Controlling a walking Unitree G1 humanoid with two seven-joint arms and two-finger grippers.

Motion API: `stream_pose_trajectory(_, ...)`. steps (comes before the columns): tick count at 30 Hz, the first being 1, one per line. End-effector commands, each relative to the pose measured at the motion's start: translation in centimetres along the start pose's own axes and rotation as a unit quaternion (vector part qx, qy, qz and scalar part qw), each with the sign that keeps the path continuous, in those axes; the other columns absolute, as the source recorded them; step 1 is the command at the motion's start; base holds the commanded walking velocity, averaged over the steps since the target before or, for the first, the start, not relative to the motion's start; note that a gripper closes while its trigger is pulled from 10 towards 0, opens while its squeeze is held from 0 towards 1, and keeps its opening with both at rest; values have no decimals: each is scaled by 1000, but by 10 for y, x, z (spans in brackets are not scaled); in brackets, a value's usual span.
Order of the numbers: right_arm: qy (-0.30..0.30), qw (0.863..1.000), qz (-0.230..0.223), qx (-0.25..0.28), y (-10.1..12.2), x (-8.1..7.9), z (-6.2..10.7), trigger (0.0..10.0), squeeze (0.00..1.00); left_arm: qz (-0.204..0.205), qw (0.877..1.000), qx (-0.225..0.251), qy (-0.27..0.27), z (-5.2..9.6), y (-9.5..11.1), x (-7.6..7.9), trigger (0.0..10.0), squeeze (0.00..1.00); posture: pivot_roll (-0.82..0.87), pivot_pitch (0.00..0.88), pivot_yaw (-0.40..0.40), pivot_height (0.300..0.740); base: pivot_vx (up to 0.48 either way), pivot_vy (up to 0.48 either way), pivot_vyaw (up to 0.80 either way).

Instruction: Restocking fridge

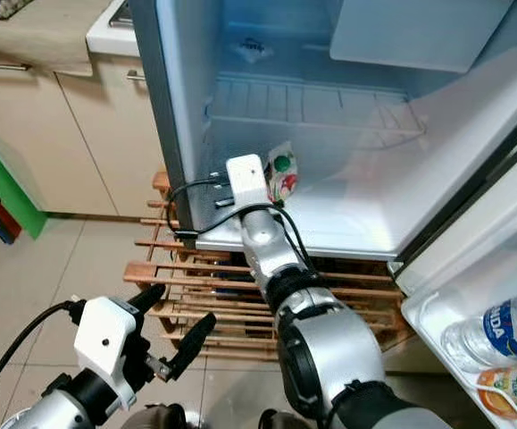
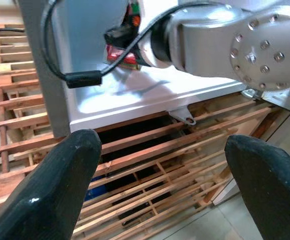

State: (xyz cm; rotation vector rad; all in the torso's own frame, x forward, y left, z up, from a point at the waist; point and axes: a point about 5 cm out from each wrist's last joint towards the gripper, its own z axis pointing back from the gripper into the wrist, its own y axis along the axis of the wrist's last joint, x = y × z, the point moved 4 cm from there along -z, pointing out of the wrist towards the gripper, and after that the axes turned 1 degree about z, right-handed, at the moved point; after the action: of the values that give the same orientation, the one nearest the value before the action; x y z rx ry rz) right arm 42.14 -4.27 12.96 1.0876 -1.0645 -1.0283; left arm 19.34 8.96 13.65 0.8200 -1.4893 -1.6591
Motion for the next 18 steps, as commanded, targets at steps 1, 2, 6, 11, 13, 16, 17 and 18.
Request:
stream_pose_trajectory(1,6,1000,1,6,-5,-1,3,10000,0,7,1000,-8,0,1,-4,0,10000,0,145,205,-71,740,0,0,0)
stream_pose_trajectory(2,12,1000,5,14,-7,-2,6,10000,0,7,1000,-8,1,1,-4,0,10000,0,141,205,-73,740,0,0,0)
stream_pose_trajectory(6,15,1000,16,20,-15,1,11,10000,0,6,1000,-9,3,1,-5,-1,10000,0,131,203,-72,740,0,0,0)
stream_pose_trajectory(11,-6,1000,26,13,-25,17,15,10000,0,2,1000,-15,13,-2,-7,-6,10000,0,121,202,-67,740,0,0,0)
stream_pose_trajectory(13,-13,999,33,2,-31,23,16,10000,0,-2,1000,-17,24,-4,-8,-9,10000,0,119,201,-66,740,0,0,0)
stream_pose_trajectory(16,-52,996,64,-15,-38,42,15,10000,0,0,998,15,67,-9,4,-24,10000,0,118,199,-62,740,100,0,0)
stream_pose_trajectory(17,-52,996,64,-15,-38,42,15,10000,0,0,998,15,67,-9,4,-24,10000,0,118,199,-62,740,300,0,0)
stream_pose_trajectory(18,-64,995,75,-23,-42,46,16,10000,0,3,997,27,77,-9,8,-27,10000,0,120,197,-61,740,390,0,0)
